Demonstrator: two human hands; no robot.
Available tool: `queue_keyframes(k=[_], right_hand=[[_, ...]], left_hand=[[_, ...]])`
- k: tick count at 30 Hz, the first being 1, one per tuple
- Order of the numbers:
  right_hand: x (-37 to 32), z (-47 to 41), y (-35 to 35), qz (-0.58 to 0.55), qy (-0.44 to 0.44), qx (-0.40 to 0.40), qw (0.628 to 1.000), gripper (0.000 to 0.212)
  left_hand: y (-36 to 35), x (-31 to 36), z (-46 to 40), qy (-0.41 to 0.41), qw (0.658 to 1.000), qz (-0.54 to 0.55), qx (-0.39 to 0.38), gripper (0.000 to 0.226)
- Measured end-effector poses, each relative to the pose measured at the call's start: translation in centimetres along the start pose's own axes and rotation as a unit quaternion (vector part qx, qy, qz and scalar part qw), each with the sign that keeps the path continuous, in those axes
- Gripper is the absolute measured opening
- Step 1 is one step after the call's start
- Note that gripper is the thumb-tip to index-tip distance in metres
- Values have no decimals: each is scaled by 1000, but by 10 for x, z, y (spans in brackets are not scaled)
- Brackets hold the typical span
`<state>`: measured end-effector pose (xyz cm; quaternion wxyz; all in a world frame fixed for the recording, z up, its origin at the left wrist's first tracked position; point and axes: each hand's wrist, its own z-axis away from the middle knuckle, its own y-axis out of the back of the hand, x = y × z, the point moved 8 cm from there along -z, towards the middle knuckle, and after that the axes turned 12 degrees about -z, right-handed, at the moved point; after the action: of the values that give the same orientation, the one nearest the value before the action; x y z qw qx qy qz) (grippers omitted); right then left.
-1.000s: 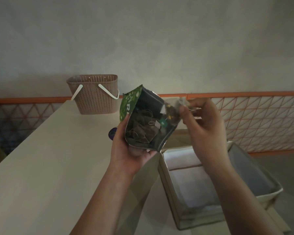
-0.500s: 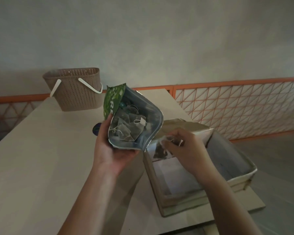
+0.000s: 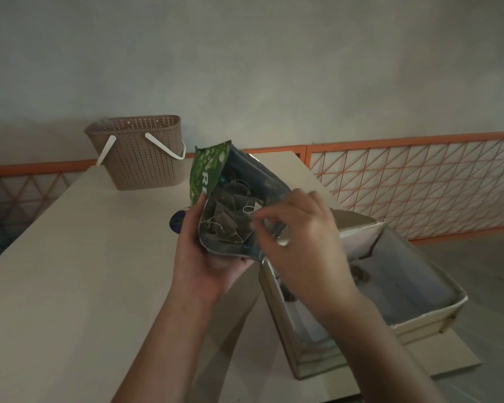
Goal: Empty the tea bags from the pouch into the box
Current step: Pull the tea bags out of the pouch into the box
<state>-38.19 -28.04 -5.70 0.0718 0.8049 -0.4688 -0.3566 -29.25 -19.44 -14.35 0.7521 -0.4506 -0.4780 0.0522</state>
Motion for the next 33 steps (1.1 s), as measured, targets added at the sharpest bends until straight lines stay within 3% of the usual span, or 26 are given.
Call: queue_keyframes(k=[3, 8, 11, 16, 21, 29, 33], right_hand=[[-13, -11, -32, 90, 35, -80, 992, 15], [-12, -20, -64, 204, -27, -190, 960, 49], [-8, -19, -71, 231, -48, -221, 946, 48], [-8, -17, -65, 176, -39, -206, 962, 28], [-7, -17, -36, 12, -54, -148, 987, 8], [13, -11, 20, -214, -134, -10, 968, 15], [32, 1, 48, -258, -174, 29, 950, 17]], left_hand=[[3, 1, 2, 0, 1000, 6, 5, 52], [7, 4, 5, -10, 1000, -12, 15, 48], [7, 6, 6, -22, 1000, -16, 15, 48], [9, 8, 4, -32, 999, -27, 9, 50], [9, 9, 2, -31, 999, -22, 19, 45], [5, 4, -3, -30, 999, -23, 27, 52], [9, 7, -8, -40, 999, -7, 20, 47]])
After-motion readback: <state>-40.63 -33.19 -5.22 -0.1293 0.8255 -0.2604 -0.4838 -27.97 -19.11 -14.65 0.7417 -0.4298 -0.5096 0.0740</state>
